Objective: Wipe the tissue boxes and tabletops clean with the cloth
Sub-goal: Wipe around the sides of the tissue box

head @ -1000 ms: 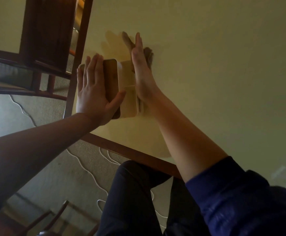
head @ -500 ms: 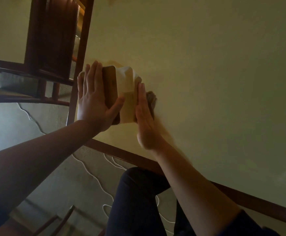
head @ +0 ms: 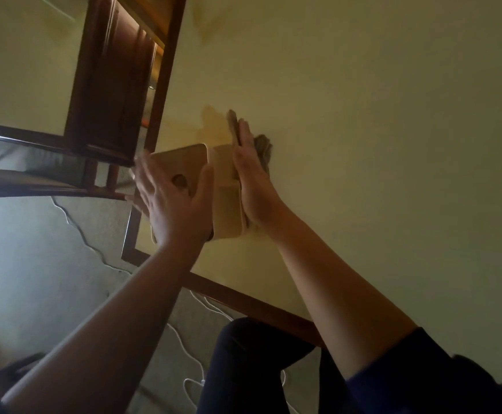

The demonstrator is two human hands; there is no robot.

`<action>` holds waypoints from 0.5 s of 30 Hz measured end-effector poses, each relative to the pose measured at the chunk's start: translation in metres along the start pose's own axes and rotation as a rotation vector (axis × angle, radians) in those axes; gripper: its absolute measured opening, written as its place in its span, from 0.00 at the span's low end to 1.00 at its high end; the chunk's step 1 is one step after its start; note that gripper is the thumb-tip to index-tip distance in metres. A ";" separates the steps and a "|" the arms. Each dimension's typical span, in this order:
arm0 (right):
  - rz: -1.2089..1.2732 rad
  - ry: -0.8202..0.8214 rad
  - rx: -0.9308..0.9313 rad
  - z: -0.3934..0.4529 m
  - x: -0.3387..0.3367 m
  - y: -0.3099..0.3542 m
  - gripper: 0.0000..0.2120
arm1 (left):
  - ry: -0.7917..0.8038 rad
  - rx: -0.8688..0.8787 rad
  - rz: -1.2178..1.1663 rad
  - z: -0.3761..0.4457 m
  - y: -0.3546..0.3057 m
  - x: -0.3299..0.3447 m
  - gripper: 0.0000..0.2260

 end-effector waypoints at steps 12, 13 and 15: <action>-0.037 0.100 -0.016 -0.044 -0.015 0.006 0.29 | 0.023 -0.120 0.098 -0.001 -0.002 0.009 0.52; -0.042 0.121 -0.011 -0.053 -0.017 0.005 0.29 | 0.046 -0.013 0.140 -0.001 -0.004 0.006 0.52; -0.004 0.173 0.020 -0.073 -0.016 0.001 0.30 | 0.118 0.214 0.223 0.000 -0.008 0.004 0.51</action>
Point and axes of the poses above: each hand's wrist, its own z-axis towards the middle knuckle, its own x-axis out of the palm, y = z × x, the point moved 6 cm from there along z, towards the middle knuckle, and after that the axes turned 6 degrees about y, right-handed, at the moved point
